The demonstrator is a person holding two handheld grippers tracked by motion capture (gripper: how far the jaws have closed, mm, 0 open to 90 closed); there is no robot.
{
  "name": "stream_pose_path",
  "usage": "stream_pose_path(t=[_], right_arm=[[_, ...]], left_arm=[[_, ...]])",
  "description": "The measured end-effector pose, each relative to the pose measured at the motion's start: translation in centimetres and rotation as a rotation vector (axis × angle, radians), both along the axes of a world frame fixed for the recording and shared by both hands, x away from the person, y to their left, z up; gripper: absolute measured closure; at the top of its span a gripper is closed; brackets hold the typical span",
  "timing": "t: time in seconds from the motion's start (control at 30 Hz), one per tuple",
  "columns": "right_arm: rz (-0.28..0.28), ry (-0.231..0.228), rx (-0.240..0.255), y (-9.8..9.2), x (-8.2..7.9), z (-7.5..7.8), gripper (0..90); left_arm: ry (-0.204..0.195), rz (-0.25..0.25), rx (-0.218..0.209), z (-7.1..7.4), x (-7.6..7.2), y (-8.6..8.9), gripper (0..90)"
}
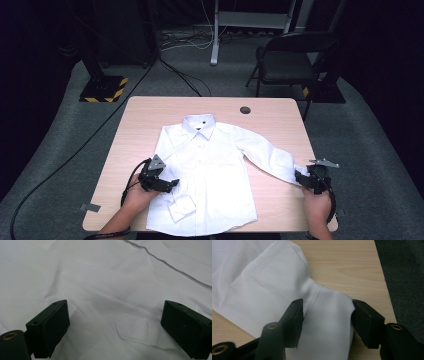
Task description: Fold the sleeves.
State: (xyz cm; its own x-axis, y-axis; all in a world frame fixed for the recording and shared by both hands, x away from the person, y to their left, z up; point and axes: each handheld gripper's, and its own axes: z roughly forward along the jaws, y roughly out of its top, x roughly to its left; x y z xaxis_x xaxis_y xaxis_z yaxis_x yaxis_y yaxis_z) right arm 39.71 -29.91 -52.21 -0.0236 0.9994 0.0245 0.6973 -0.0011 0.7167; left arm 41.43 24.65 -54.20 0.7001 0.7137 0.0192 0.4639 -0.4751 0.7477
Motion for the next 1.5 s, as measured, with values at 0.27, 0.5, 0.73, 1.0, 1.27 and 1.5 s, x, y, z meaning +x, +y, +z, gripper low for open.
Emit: stream_pose_path(t=[0.27,0.5,0.73,1.0,1.27,1.5], right_arm=[[-0.001,-0.034,0.040,-0.7,-0.4,0.7,56.8],[-0.013,-0.016,0.041,-0.7,-0.2,0.2,38.6],[-0.015,0.008,-0.006,0.2,0.2,-0.5,21.2],[-0.027,0.028,-0.002,0.3,0.5,-0.5,35.5],[0.023,0.026,0.009,0.6,0.4,-0.2,63.1],[0.039,-0.006,0.018,0.7,0.2,0.5,64.8]], left_arm=[[0.000,0.000,0.000,0.0,0.0,0.0,7.7],[0.000,0.000,-0.001,0.0,0.0,0.0,7.6],[0.000,0.001,-0.001,0.0,0.0,0.0,7.6],[0.000,0.001,-0.001,0.0,0.0,0.0,7.7],[0.000,0.001,-0.001,0.0,0.0,0.0,7.6],[0.000,0.001,0.000,0.0,0.0,0.0,7.6]])
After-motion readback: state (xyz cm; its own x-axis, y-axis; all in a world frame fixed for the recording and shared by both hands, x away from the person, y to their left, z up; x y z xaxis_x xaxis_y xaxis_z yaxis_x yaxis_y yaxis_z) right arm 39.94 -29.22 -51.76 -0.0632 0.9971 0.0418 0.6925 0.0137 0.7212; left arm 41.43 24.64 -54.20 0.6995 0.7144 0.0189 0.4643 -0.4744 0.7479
